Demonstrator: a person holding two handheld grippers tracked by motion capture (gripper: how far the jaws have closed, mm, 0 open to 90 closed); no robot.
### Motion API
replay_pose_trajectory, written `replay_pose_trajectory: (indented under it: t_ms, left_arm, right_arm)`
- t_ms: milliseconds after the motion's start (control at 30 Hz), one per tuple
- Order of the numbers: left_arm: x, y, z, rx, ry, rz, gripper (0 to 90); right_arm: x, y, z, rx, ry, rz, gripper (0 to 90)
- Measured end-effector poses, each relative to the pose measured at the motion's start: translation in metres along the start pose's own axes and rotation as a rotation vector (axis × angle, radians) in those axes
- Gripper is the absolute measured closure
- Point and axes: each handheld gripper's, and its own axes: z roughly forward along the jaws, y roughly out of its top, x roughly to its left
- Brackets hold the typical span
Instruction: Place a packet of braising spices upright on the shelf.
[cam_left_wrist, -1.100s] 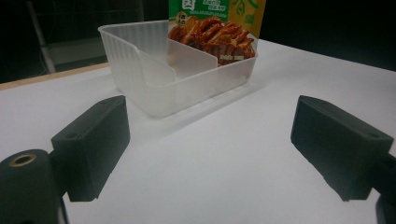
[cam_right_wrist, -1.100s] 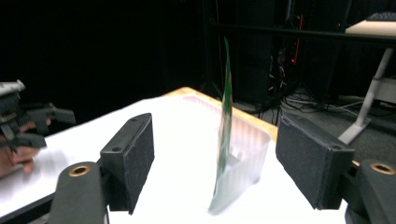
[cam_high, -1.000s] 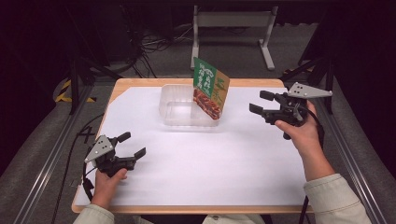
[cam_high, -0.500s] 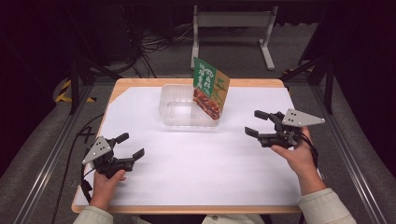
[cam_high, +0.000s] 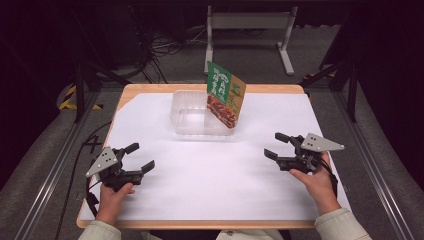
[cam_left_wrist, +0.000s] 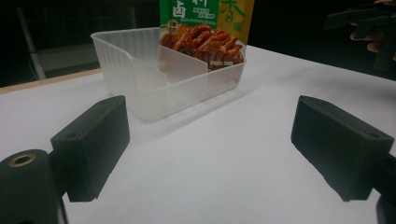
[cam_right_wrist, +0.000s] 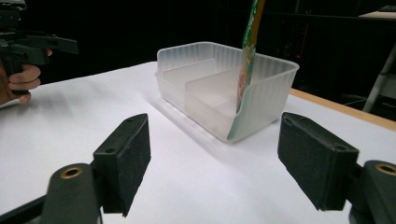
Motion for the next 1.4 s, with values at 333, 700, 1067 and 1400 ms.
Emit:
replay_pose_trajectory:
  t_ms: [333,700,1067,1400]
  left_arm:
    - [0.003,-0.002,0.002,-0.001,-0.021,-0.007,12.0]
    - [0.005,-0.003,0.005,0.013,-0.030,-0.006,11.7]
    - [0.005,-0.003,0.005,0.014,-0.031,-0.009,11.6]
    - [0.003,-0.003,0.007,0.018,-0.019,-0.009,11.9]
  right_arm:
    - [-0.001,-0.024,-0.006,0.009,-0.042,0.049,23.7]
    - [0.000,-0.037,-0.008,0.047,-0.059,0.035,22.6]
    - [0.002,-0.046,-0.003,0.089,-0.062,0.019,21.8]
    - [0.002,-0.046,-0.002,0.098,-0.058,0.016,20.6]
